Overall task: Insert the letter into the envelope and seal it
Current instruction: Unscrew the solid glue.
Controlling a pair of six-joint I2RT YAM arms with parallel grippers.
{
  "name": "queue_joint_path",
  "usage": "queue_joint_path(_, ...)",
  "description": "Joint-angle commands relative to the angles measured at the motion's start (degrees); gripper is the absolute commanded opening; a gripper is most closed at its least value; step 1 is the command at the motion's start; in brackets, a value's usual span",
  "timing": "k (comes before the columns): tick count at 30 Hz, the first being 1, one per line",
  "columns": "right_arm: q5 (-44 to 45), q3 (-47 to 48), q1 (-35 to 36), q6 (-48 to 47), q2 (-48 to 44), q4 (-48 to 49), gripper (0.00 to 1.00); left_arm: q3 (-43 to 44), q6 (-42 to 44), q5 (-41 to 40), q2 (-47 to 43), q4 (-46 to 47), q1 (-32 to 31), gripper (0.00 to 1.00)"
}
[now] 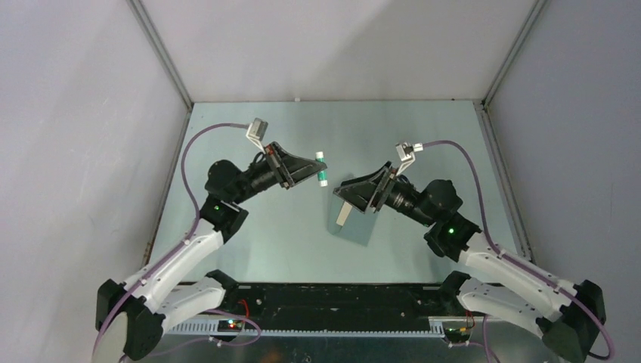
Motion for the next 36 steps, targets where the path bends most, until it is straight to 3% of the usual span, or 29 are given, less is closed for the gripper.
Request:
queue_joint_path(1,-18.2,-3.5,-2.8,15.5,4.2,23.8,0.73,-2.8,-5.9,-3.9,-2.4,8.3,0.7,0.00)
queue_joint_path(7,-20.9,-6.0,-3.3,28.2,13.5,48.8,0.70,-5.0,-11.4,-3.9,-0.6,17.1,0.8,0.00)
queue_joint_path(12,-20.0,-6.0,-3.2,34.4,19.9,59.7,0.65,-5.2,-11.5,-3.9,-0.9,17.2,0.8,0.00)
queue_joint_path(18,-18.8,-5.7,-3.2,36.1,22.9,62.1,0.57,-5.2,-11.0,-3.5,-1.4,17.1,0.8,0.00)
queue_joint_path(36,-19.1,-2.9,-3.3,35.6,28.0,62.2,0.59,-5.5,-11.4,-2.5,-1.6,18.3,0.9,0.00)
